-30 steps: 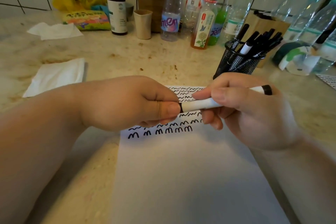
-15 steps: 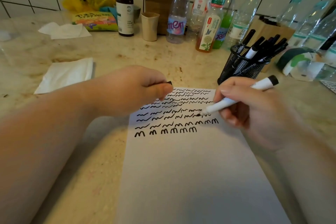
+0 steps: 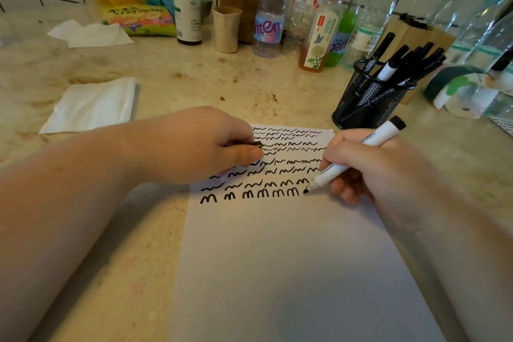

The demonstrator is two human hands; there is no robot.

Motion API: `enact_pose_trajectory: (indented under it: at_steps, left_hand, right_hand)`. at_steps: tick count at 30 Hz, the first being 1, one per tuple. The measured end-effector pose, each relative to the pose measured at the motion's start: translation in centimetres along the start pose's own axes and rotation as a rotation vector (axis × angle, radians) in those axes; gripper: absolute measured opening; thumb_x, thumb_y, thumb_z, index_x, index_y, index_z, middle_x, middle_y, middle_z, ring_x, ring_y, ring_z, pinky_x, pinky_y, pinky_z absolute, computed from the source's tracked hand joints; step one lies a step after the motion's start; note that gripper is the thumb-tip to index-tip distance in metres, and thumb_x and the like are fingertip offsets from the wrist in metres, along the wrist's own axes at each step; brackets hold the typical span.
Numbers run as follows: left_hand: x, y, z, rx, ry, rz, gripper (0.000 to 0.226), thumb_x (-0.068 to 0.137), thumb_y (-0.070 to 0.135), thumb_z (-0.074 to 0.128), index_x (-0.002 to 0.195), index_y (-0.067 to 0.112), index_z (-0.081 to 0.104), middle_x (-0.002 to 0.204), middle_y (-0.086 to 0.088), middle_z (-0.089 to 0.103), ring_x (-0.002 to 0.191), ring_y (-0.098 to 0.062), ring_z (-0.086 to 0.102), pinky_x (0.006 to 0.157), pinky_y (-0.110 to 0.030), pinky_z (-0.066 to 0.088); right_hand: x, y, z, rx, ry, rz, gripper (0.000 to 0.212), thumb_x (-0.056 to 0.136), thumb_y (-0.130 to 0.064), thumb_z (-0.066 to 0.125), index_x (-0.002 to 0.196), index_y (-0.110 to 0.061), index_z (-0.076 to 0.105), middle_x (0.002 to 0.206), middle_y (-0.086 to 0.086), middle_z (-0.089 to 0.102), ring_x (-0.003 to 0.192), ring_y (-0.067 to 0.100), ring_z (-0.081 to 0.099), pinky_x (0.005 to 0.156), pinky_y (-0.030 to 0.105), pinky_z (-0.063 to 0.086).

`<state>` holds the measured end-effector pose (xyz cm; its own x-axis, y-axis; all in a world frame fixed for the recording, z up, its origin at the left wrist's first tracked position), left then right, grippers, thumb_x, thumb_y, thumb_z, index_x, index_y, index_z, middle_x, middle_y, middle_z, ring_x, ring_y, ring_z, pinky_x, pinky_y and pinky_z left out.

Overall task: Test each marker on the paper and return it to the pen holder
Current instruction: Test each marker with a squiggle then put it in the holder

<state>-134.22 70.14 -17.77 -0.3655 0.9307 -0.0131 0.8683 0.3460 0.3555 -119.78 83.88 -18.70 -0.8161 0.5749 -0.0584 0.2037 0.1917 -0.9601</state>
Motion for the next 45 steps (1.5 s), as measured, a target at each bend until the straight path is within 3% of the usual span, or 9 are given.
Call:
enact_pose_trajectory:
  at_steps: [3, 24, 28, 31, 37, 42, 45]
  left_hand:
    - [0.0, 0.1, 0.0, -0.003, 0.004, 0.009, 0.035, 0.089, 0.057, 0.043, 0.074, 0.029, 0.057, 0.068, 0.005, 0.062, 0.064, -0.006, 0.054, 0.056, -0.023, 0.038]
    - [-0.2, 0.1, -0.1, -0.009, 0.004, 0.024, 0.037, 0.09, 0.056, 0.043, 0.072, 0.026, 0.056, 0.066, 0.006, 0.061, 0.062, -0.003, 0.052, 0.055, -0.022, 0.036]
    - [-0.3, 0.3, 0.0, -0.008, -0.01, 0.049, 0.033, 0.088, 0.058, 0.047, 0.071, 0.031, 0.055, 0.07, 0.015, 0.06, 0.06, -0.002, 0.05, 0.054, -0.022, 0.035]
    - [-0.3, 0.4, 0.0, -0.006, -0.016, 0.048, 0.026, 0.085, 0.06, 0.049, 0.074, 0.039, 0.059, 0.075, 0.02, 0.063, 0.065, 0.0, 0.054, 0.054, -0.019, 0.037]
    - [-0.1, 0.0, -0.1, -0.019, 0.034, 0.036, 0.02, 0.092, 0.05, 0.05, 0.101, 0.039, 0.064, 0.074, 0.019, 0.064, 0.075, 0.005, 0.056, 0.06, -0.017, 0.041]
    - [0.0, 0.2, 0.0, -0.042, 0.022, 0.035, 0.017, 0.094, 0.047, 0.048, 0.1, 0.04, 0.063, 0.075, 0.018, 0.066, 0.07, -0.001, 0.058, 0.062, -0.021, 0.044]
    - [0.0, 0.2, -0.1, -0.039, 0.031, 0.036, 0.018, 0.094, 0.048, 0.048, 0.101, 0.041, 0.063, 0.075, 0.017, 0.066, 0.07, 0.0, 0.058, 0.061, -0.02, 0.042]
  right_hand:
    - [0.0, 0.0, 0.0, -0.052, 0.012, 0.001, 0.023, 0.084, -0.003, 0.057, 0.061, -0.002, 0.064, 0.05, 0.014, 0.055, 0.045, 0.022, 0.044, 0.044, 0.026, 0.032]
    - [0.4, 0.1, -1.3, -0.142, 0.115, 0.011, 0.025, 0.082, -0.01, 0.058, 0.06, -0.006, 0.068, 0.047, 0.01, 0.057, 0.041, 0.018, 0.046, 0.039, 0.024, 0.036]
    - [0.4, 0.1, -1.5, -0.153, 0.109, 0.014, 0.025, 0.081, -0.01, 0.058, 0.058, -0.007, 0.067, 0.046, 0.01, 0.055, 0.04, 0.019, 0.044, 0.04, 0.024, 0.034]
    - [0.4, 0.0, -1.6, -0.066, 0.129, -0.014, 0.028, 0.085, -0.013, 0.059, 0.058, -0.009, 0.067, 0.048, 0.01, 0.054, 0.043, 0.02, 0.043, 0.041, 0.026, 0.033]
    - [0.7, -1.0, -1.3, 0.161, 0.057, -0.114, 0.021, 0.08, -0.029, 0.066, 0.064, -0.016, 0.065, 0.049, 0.002, 0.05, 0.047, 0.019, 0.039, 0.047, 0.027, 0.027]
    - [0.3, -1.6, 0.1, 0.406, -0.145, -0.138, 0.022, 0.084, -0.025, 0.062, 0.081, -0.009, 0.078, 0.067, 0.012, 0.065, 0.061, 0.02, 0.058, 0.055, 0.027, 0.05]
    - [0.4, -1.5, 0.2, 0.445, -0.164, -0.134, 0.031, 0.086, -0.023, 0.054, 0.086, -0.004, 0.079, 0.073, 0.016, 0.069, 0.066, 0.022, 0.063, 0.063, 0.032, 0.053]
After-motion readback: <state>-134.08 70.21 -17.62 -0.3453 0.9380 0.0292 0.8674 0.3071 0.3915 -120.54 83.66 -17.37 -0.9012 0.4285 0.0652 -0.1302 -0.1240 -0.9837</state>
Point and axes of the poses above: each hand's wrist, its own x-axis towards the middle knuckle, its own z-axis out of the palm, y = z × x, the point moved 7 cm from there along x, towards the middle knuckle
